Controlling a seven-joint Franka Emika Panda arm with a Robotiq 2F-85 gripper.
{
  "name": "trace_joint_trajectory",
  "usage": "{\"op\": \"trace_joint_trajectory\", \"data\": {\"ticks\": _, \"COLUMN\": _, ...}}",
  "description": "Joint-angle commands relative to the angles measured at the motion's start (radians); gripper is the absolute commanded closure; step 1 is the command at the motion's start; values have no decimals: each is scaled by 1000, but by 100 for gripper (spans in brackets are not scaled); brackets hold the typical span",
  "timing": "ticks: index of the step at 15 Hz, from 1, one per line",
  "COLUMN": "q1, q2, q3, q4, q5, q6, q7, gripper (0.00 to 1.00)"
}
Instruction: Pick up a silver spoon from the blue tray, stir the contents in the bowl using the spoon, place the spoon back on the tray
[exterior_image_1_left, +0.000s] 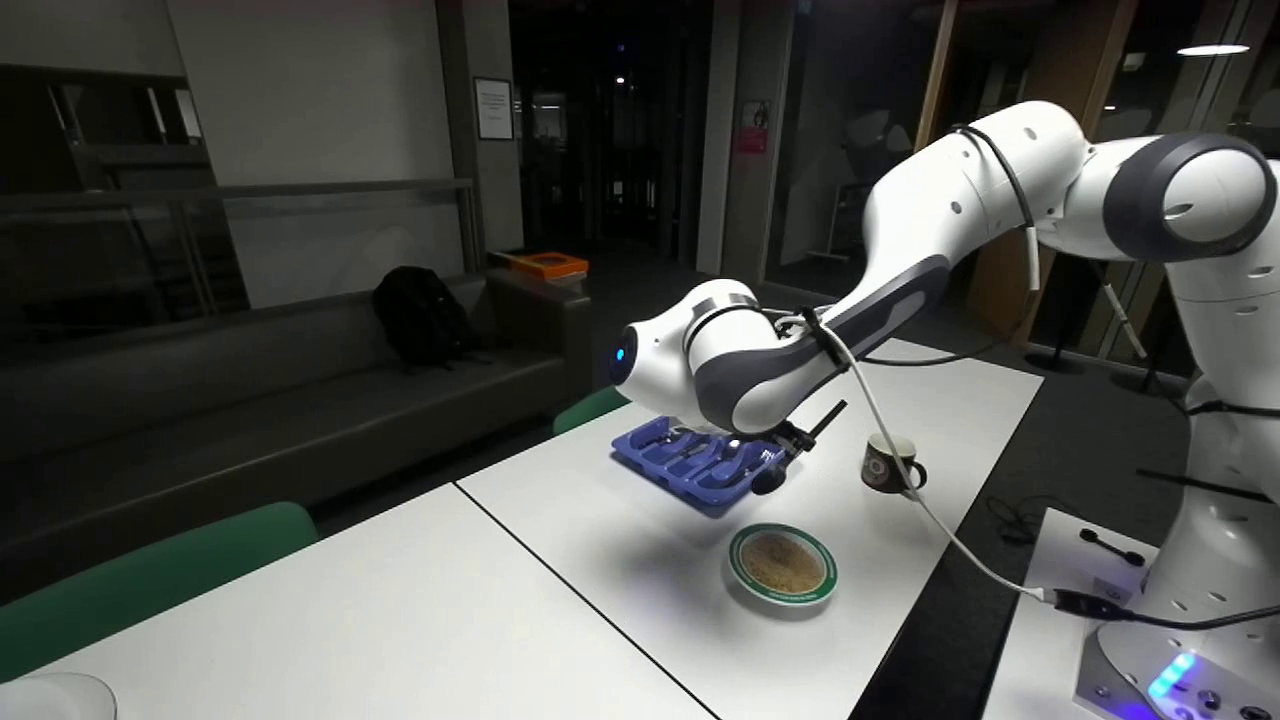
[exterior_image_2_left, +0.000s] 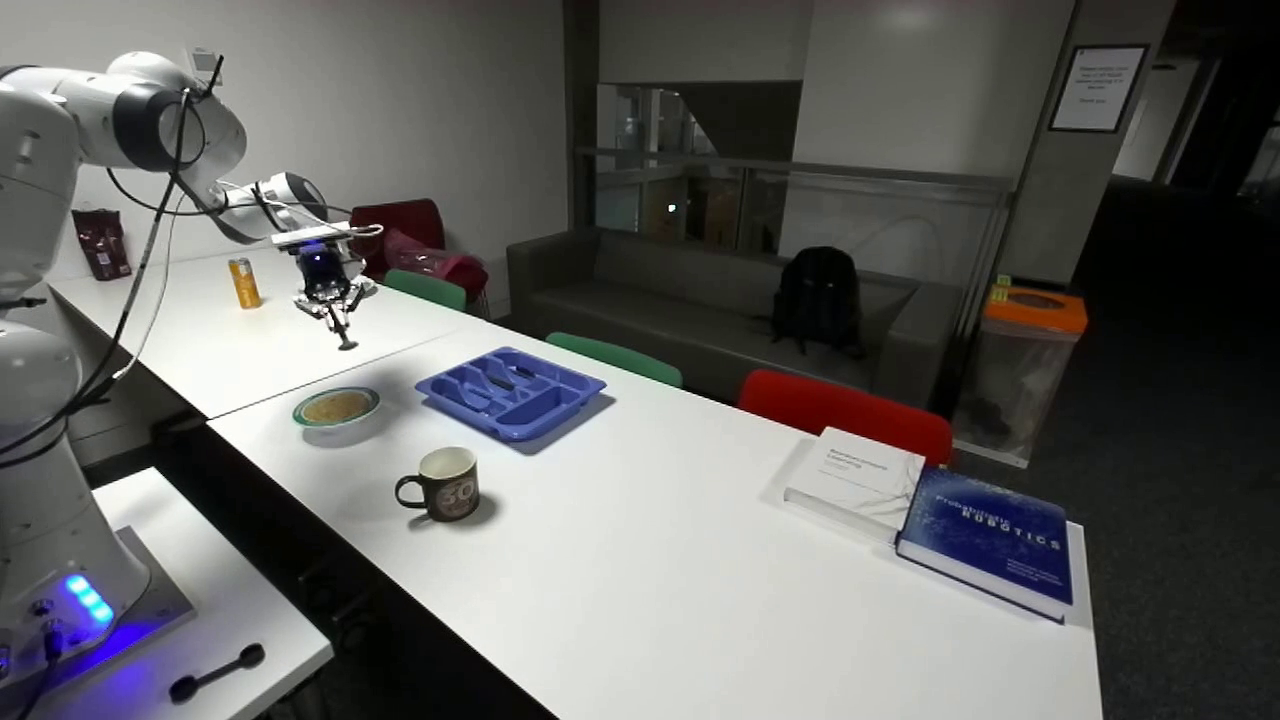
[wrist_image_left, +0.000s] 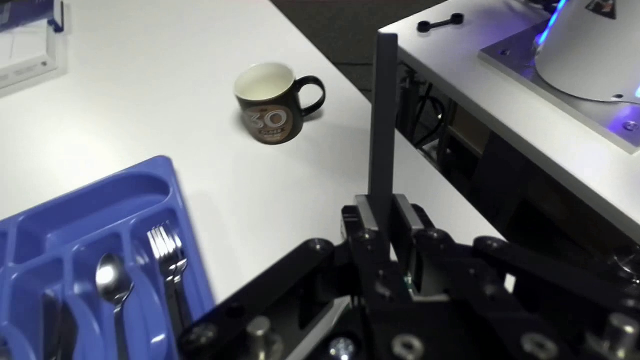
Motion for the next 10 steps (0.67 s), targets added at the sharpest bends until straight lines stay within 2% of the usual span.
{"op": "trace_joint_trajectory", "data": {"ticks": 1, "q1": -103, "q2": -138, "q3": 11, "q4": -102, "q5": -63, "q6": 186, "q7": -190, "gripper": 97}}
{"op": "trace_joint_trajectory", "data": {"ticks": 5, "q1": -230, "q2": -169, "q3": -22, "q4": -123, "q5": -47, "q6": 481, "q7": -373, "gripper": 97}}
{"op": "trace_joint_trajectory", "data": {"ticks": 10, "q1": -338, "q2": -152, "q3": -64, "q4": -198, "q5": -10, "q6": 900, "q7": -530, "gripper": 97}}
